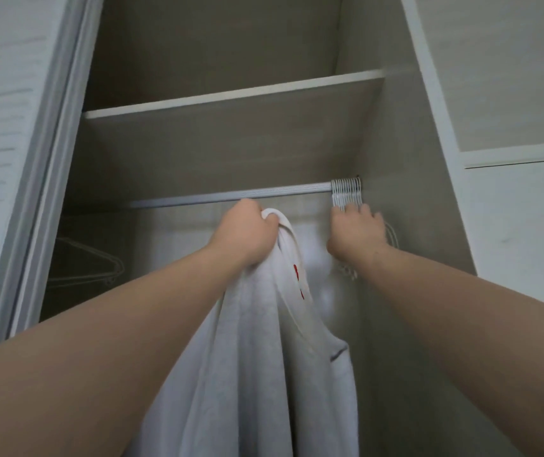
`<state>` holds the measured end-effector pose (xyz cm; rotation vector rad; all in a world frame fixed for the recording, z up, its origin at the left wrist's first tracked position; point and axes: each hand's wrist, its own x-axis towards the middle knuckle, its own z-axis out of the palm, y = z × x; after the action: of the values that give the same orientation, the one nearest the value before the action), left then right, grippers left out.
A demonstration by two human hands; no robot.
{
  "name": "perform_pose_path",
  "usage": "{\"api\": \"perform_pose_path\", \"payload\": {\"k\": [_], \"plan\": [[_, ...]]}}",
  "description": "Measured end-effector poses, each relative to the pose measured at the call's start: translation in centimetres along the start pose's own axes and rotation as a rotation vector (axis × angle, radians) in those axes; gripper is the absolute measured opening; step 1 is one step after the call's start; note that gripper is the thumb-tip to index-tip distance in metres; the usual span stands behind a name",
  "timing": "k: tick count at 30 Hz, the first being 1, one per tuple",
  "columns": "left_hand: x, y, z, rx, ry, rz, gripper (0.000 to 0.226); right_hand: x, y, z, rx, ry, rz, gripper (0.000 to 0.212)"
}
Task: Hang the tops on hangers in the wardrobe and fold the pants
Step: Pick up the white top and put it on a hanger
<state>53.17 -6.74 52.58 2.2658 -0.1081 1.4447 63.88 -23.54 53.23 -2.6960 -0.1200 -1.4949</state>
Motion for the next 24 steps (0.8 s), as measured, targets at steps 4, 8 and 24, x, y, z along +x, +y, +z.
{"api": "perform_pose_path", "payload": {"k": [4,8,24], "plan": [[1.0,-0.9,1.5,0.032,0.008,0.034,0.026,2.3,0.1,2.3,-0.098,0.014,0.05,0.048],[1.9,-1.9,2.5,0.061,0.016,0.061,0.028,4.4,1.1,3.8,-0.164,0.099,0.061,0.041],[2.1,-2.7,1.1,0.036,0.049,0.062,0.025,5.6,1.5,0.0,0.192,0.205,0.161,0.03]]}}
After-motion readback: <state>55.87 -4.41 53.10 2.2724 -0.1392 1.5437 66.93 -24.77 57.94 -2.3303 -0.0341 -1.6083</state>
